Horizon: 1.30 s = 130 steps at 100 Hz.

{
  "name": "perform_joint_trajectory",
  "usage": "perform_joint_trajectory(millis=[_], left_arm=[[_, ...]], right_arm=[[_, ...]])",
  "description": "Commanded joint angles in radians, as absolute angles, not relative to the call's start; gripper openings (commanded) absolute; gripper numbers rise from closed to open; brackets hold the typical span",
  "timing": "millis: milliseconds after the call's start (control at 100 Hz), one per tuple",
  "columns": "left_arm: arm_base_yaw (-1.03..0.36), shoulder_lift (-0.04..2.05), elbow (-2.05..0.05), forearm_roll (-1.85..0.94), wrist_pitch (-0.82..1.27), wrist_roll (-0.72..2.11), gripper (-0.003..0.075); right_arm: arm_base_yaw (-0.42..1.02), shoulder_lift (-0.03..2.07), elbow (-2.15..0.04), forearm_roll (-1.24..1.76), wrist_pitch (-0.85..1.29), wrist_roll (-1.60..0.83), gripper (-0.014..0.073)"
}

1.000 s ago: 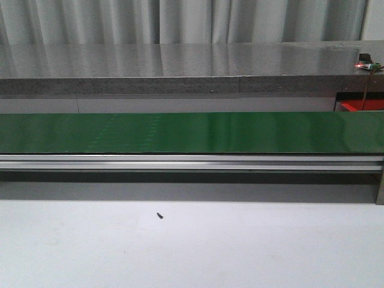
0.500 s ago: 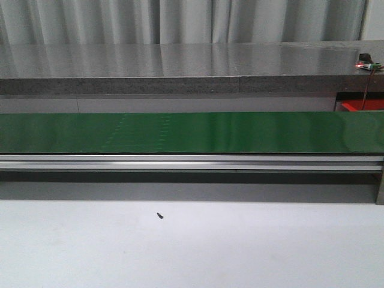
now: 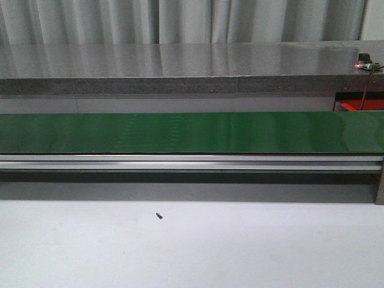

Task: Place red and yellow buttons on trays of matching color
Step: 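Carry the yellow button onto the belt start and release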

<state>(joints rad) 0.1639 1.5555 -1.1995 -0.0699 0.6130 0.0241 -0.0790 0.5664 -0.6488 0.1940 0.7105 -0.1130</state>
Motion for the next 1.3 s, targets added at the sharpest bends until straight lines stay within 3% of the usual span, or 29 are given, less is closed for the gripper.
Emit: perform_joint_trajectory(millis=[0,550,620,790,860,1290], left_arm=[[0.157,1.535,-1.218,-0.08,0.541,0.019,0.0157],[0.154,1.598,-1.215,-0.092,0.537,0.019,0.0169],[0.154,1.598,-1.215,-0.095,0.535,0.019,0.0223],[0.154,1.598,-1.215,-0.101,0.558,0.019,0.0494],[0.153,1.593,-1.215,-0.103,0.56,0.019,0.0564],[0.16,1.453,-1.217,-0.119,0.577,0.019,0.0578]], right_arm=[[-0.076,0.566,-0.675,0.205,0.641,-0.12,-0.0068],[-0.076,0.566,-0.675,0.205,0.641,-0.12,-0.0068],[-0.076,0.566,-0.675,0.205,0.641,-0.12,-0.0068],[-0.076,0.566,-0.675,0.205,0.641,-0.12,-0.0068],[-0.076,0.566,-0.675,0.205,0.641,-0.12,-0.0068],[-0.076,0.566,-0.675,0.205,0.641,-0.12,-0.0068]])
